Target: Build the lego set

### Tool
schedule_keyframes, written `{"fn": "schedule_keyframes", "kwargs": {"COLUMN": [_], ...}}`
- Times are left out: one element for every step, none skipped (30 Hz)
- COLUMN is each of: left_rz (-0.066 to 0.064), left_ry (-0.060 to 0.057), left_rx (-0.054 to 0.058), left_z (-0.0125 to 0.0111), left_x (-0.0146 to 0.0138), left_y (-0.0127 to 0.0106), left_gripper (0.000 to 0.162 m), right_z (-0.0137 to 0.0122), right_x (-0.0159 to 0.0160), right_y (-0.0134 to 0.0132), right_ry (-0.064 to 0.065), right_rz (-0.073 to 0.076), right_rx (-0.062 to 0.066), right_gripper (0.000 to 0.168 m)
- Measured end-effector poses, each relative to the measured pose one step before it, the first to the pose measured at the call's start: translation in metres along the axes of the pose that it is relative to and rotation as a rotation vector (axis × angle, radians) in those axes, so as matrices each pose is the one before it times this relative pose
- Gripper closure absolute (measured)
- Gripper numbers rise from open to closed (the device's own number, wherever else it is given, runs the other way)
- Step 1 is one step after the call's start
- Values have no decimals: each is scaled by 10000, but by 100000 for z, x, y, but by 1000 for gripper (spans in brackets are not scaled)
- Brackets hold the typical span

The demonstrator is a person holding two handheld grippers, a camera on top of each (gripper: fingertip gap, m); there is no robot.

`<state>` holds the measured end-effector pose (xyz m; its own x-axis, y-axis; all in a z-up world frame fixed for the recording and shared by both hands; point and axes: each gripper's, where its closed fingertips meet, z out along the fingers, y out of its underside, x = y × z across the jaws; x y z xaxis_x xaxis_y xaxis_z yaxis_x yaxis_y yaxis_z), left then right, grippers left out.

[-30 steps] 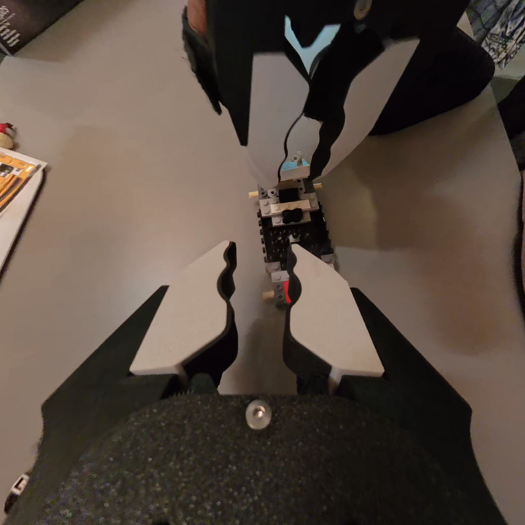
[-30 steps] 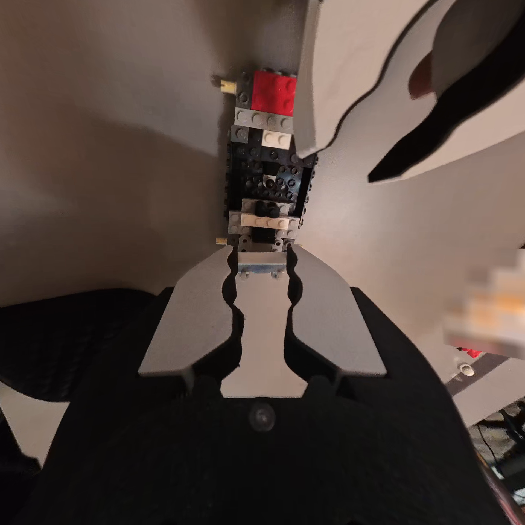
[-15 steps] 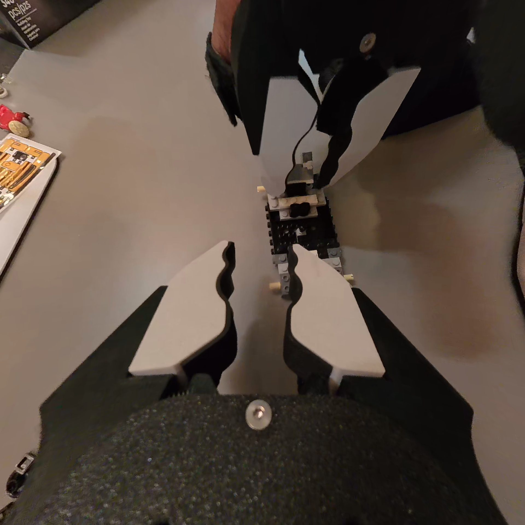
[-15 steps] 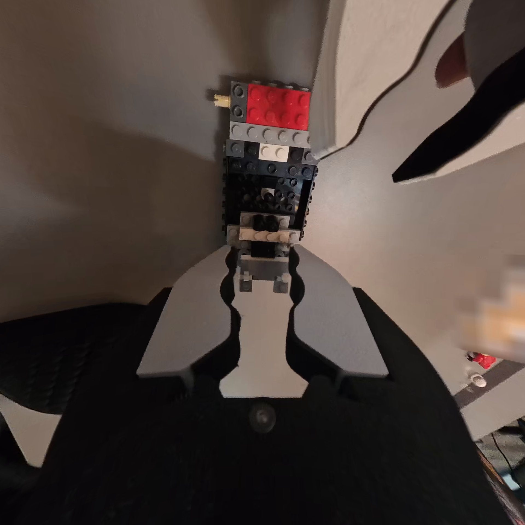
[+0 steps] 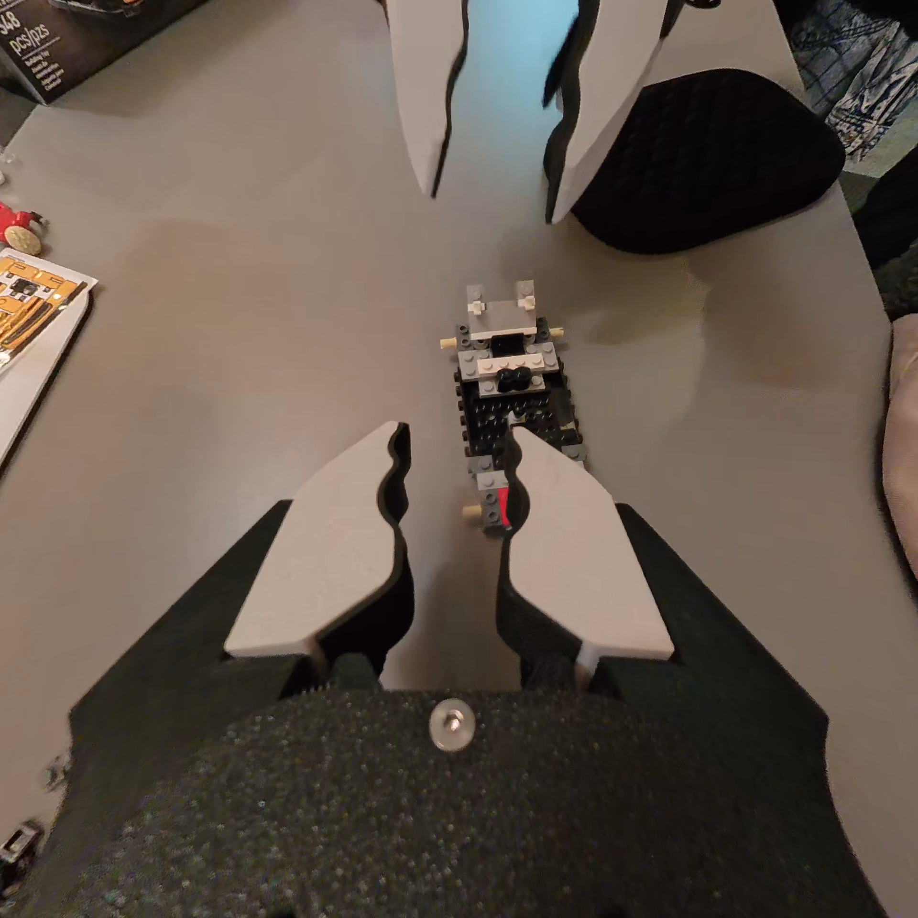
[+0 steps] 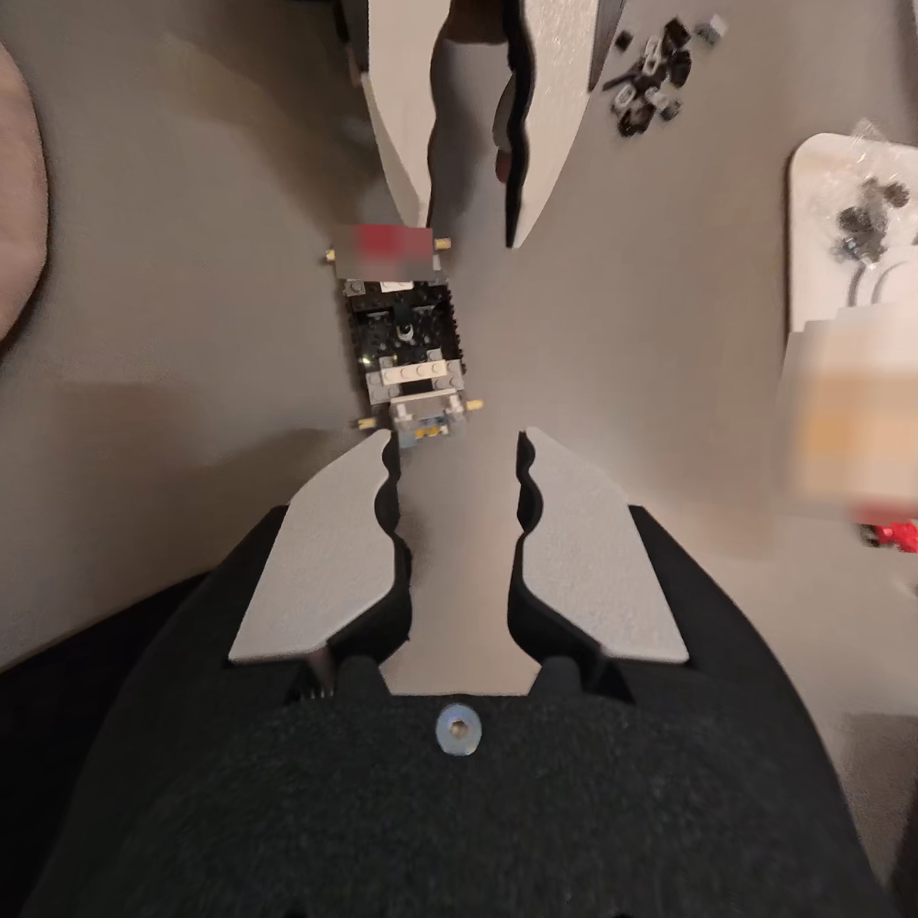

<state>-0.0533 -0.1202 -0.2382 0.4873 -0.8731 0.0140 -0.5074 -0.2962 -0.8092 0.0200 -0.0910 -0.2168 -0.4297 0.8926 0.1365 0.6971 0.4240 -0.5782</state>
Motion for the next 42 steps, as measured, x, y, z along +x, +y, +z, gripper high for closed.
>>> {"fn": "schedule_keyframes", "kwargs": {"left_rz": [19,22,16,10,5,-1,-5,-9,-10,-11,-13,-13,-10,-1,13,20,19,15,9,4,0,-6,-5,5,11,5,2,-1,-9,-13,-13,-18,-20,-18,-14,-10,-11,-13,-10,-3,-3,-1], "left_ry": [41,35,36,29,25,11,9,11,-3,-11,1,9,15,18,2,-9,-9,-7,-6,-10,-5,4,8,7,1,5,4,1,8,6,7,14,15,16,20,14,15,21,15,4,4,7], "left_rx": [16,-6,-22,-37,-53,-49,-32,-15,1,7,11,12,7,0,-3,0,6,15,17,9,6,7,2,-10,-11,-3,4,8,3,0,0,-4,-10,-13,-15,-14,-11,-9,-10,-6,2,6], "left_z": [66,96,119,145,131,112,78,38,7,-16,-17,-23,-13,-9,-7,-36,-45,-57,-58,-50,-23,-19,7,13,22,21,10,0,12,25,16,45,50,48,63,51,47,49,31,22,0,4], "left_x": [118,127,101,73,61,29,11,-1,-19,-43,-17,-11,4,14,-3,-3,-7,-6,-5,-24,-20,-13,14,14,16,26,9,2,7,-2,-14,8,2,1,21,6,8,18,12,-6,2,10], "left_y": [-47,-14,44,72,119,104,78,45,6,6,4,7,3,19,21,-9,-21,-43,-32,-20,0,-4,5,11,18,0,-10,-19,1,18,13,32,44,47,51,47,35,32,33,12,10,-8], "left_gripper": [126,125,125,125,125,125,125,125,125,125,125,125,125,125,125,125,125,125,125,124,124,125,125,124,124,124,125,125,125,125,125,125,125,125,125,125,125,125,125,125,125,125], "right_z": [371,425,432,395,330,254,207,159,146,111,109,125,154,145,87,44,37,31,34,60,49,40,10,-7,-18,-49,-84,-102,-76,-4,66,119,96,45,12,3,4,4,-12,-28,-46,-39], "right_x": [-449,-401,-390,-224,-88,-42,10,106,55,88,47,-21,-61,125,104,-29,35,82,-51,-66,-46,-41,-56,-15,-29,-32,24,43,54,110,-25,-143,-136,-134,-30,-10,-8,-5,-32,-26,64,56], "right_y": [477,331,212,72,-44,-122,-116,-91,-59,-118,-157,-46,111,127,92,123,144,102,82,117,98,-4,-53,-48,4,-21,-143,-304,-242,-91,103,297,244,66,-26,-3,3,13,8,3,-66,15], "right_ry": [-89,-69,-98,-38,-2,-46,-56,-24,-73,-45,-76,-127,-155,-18,-27,-131,-90,-44,-105,-92,-41,-9,-12,30,31,40,71,81,82,151,82,-3,-22,-24,22,15,-5,-27,-75,-105,-67,-95], "right_rz": [87,40,4,-16,-33,-35,-48,-73,-98,-108,-110,-110,-120,-144,-143,-66,-10,-20,7,25,10,23,49,62,71,85,109,144,162,124,76,84,85,48,2,-22,-52,-74,-83,-74,-82,-70], "right_rx": [41,53,45,58,56,52,9,-52,-108,-120,-118,-212,-347,-370,-302,-264,-209,-100,-29,-27,28,131,187,208,219,284,418,596,572,471,302,115,71,117,109,18,-38,-78,-88,-98,-67,-120], "right_gripper": [124,123,122,122,122,122,122,122,122,122,122,122,122,122,121,121,121,121,121,124,128,134,135,135,136,136,136,136,136,136,136,136,136,135,136,136,136,136,136,136,136,136]}}
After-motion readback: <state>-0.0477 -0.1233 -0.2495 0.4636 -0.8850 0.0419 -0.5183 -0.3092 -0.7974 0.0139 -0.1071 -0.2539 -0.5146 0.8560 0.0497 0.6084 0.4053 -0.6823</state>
